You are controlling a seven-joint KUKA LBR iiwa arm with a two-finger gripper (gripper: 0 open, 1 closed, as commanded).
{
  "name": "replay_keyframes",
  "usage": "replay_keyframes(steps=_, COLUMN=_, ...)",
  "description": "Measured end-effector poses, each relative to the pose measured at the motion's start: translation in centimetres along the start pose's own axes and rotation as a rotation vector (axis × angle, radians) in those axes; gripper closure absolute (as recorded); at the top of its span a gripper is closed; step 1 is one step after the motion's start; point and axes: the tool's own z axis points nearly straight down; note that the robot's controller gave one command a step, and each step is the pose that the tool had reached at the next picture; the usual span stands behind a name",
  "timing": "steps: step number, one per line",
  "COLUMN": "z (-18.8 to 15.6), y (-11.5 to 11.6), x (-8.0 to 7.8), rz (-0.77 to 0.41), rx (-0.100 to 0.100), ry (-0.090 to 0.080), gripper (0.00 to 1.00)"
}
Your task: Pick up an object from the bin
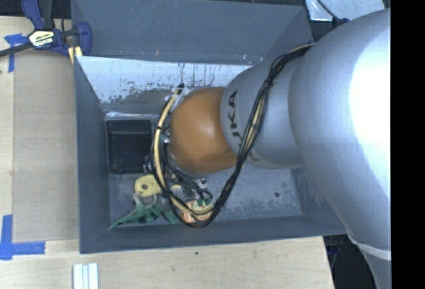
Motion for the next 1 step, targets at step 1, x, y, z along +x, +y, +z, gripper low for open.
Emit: replay_keyframes(steps=1, z=0.00, y=0.00, x=0.00, rz=0.000, rx=0.000, ry=0.000, gripper=1.00)
